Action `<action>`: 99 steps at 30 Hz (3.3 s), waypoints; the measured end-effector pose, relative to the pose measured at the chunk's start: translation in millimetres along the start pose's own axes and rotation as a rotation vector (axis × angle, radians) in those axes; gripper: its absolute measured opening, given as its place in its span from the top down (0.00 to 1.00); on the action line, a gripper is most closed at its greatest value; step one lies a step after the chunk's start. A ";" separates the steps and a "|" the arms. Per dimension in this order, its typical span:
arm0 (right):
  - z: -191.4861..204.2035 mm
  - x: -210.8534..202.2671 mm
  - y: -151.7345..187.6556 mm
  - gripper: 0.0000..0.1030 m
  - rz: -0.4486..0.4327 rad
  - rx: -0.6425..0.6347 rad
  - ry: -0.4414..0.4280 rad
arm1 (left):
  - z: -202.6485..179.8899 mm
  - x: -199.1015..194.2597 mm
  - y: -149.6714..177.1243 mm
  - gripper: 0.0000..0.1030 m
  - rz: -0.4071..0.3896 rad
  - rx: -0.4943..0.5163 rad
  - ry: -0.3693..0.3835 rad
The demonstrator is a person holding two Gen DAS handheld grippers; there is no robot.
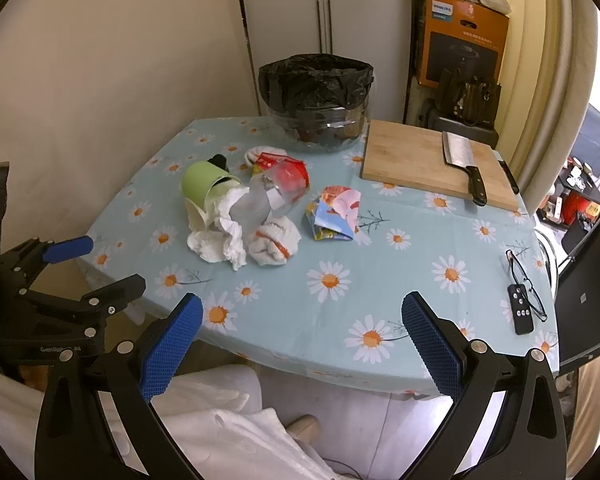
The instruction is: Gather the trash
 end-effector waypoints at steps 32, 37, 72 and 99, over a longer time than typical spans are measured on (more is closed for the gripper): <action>-15.6 0.6 -4.5 0.07 -0.034 0.004 -0.115 | -11.6 -0.2 -5.2 0.06 0.011 0.006 0.031; -13.5 3.9 -7.4 0.08 -0.031 -0.007 -0.114 | -8.1 -0.8 -6.3 0.06 0.035 -0.005 0.056; -50.1 156.0 -93.4 0.08 0.198 -0.021 -0.051 | 58.4 121.0 -110.5 0.06 0.219 0.006 0.067; -38.2 283.4 -86.9 0.08 0.434 -0.121 -0.077 | 75.2 183.4 -131.4 0.06 0.365 0.099 0.081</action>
Point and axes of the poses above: each gripper's, at about its wrist camera, not at the fingertips, and x roughly the way its jaws point, z to its left, y to its underside, the point moved 2 cm from there along x, roughly the way its jaws point, and after that the axes turned 4 degrees about y, right-handed, at the moved point
